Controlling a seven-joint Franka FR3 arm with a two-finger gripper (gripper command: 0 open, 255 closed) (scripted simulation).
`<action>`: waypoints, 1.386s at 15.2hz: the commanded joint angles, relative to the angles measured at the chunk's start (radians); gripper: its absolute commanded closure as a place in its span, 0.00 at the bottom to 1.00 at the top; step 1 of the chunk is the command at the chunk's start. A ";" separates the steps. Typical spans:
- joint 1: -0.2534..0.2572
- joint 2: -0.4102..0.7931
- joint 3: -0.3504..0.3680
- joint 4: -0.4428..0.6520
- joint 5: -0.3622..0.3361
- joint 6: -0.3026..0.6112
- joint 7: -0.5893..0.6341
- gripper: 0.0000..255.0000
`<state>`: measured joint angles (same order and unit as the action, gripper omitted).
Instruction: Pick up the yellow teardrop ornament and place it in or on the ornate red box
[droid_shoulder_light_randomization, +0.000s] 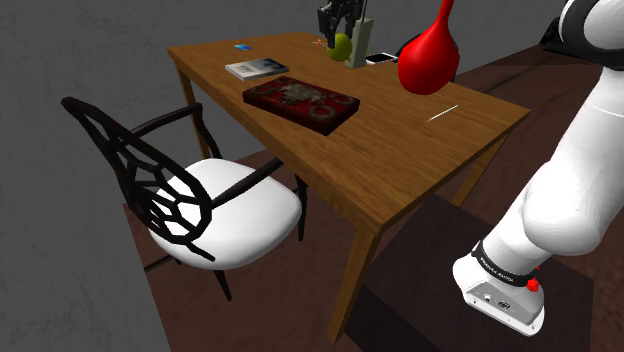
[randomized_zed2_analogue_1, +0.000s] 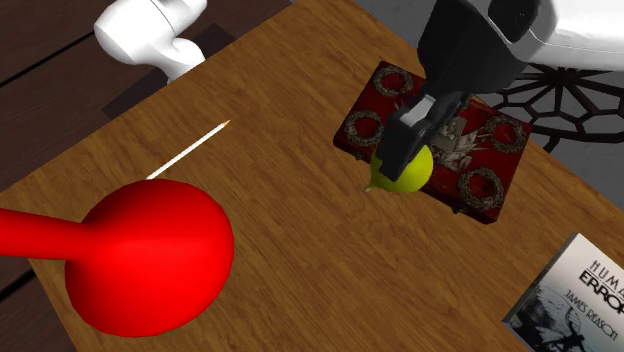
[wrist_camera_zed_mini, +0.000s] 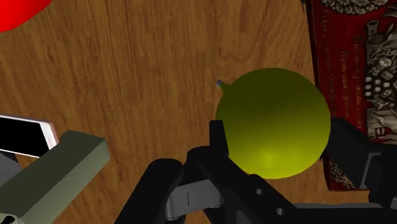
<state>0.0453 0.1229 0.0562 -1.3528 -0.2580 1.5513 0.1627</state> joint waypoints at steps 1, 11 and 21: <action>0.029 0.030 0.020 0.039 -0.008 -0.020 0.046 1.00; 0.155 0.169 0.086 0.207 -0.046 -0.098 0.213 1.00; 0.138 0.110 0.085 -0.014 -0.036 0.061 0.247 1.00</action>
<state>0.1876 0.2348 0.1435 -1.3415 -0.2957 1.5969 0.4085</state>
